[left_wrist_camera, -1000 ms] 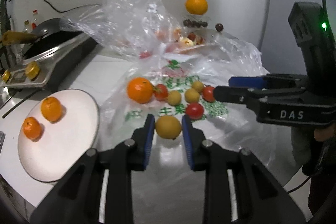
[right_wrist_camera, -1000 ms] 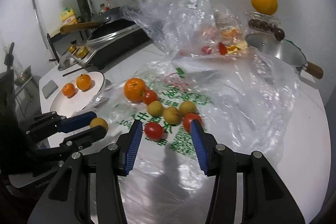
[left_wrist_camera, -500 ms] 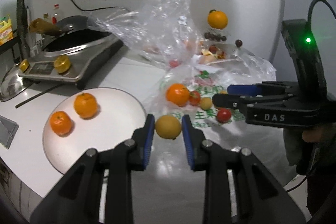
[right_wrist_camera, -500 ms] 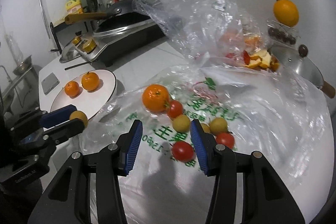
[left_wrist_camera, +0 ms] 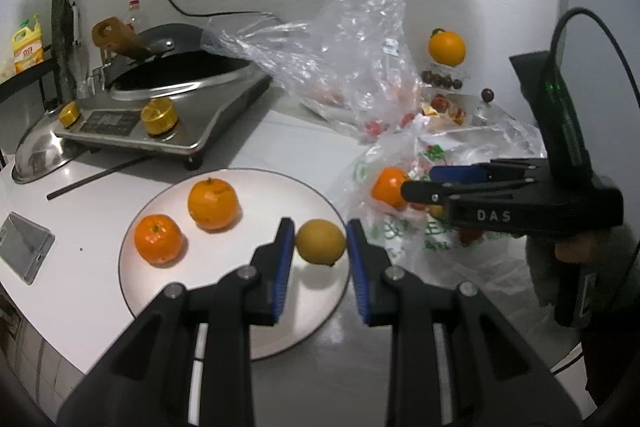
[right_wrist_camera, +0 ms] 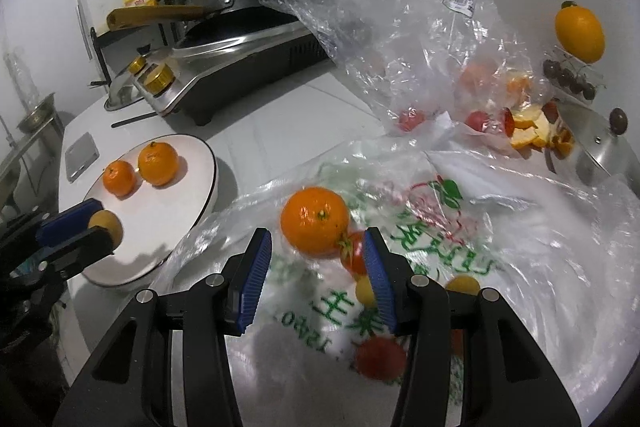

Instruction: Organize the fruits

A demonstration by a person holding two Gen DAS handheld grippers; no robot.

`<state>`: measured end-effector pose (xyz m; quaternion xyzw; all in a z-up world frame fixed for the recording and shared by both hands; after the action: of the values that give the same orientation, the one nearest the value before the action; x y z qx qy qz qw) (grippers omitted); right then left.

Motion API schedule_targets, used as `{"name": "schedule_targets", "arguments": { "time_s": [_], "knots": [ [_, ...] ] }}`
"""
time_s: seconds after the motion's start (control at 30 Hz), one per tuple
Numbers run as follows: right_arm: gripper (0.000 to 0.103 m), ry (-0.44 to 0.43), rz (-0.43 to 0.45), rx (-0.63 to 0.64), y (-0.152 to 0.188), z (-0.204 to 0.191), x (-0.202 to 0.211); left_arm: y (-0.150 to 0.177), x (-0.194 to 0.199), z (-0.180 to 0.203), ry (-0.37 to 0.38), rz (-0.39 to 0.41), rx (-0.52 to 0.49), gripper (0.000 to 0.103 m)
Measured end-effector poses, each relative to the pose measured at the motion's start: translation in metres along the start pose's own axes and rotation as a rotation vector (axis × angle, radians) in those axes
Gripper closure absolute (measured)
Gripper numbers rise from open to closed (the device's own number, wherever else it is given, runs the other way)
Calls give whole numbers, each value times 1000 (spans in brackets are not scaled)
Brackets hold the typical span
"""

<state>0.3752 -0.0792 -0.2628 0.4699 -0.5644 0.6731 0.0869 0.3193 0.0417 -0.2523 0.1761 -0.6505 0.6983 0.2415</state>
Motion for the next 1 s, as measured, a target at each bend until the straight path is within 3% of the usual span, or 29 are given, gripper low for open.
{"name": "schedule_targets", "arguments": {
  "time_s": [0.6, 1.0],
  "knots": [
    [54, 33, -43, 59, -11, -7, -38, 4, -15, -24, -21, -19, 43, 76],
    [56, 51, -5, 107, -13, -19, -17, 7, 1, -28, -42, 2, 49, 76]
  ]
}}
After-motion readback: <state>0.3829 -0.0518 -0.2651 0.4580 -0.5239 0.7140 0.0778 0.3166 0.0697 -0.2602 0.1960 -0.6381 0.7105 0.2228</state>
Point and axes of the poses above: each gripper's, at about its wrist camera, not at the fingertips, and x roughly against the way its jaws point, z to its right, y to its underside, the point moved 8 cm from there along -x, roughly the way its jaws point, and after that the axes turned 1 degree about -z, right-handed, at the moved point
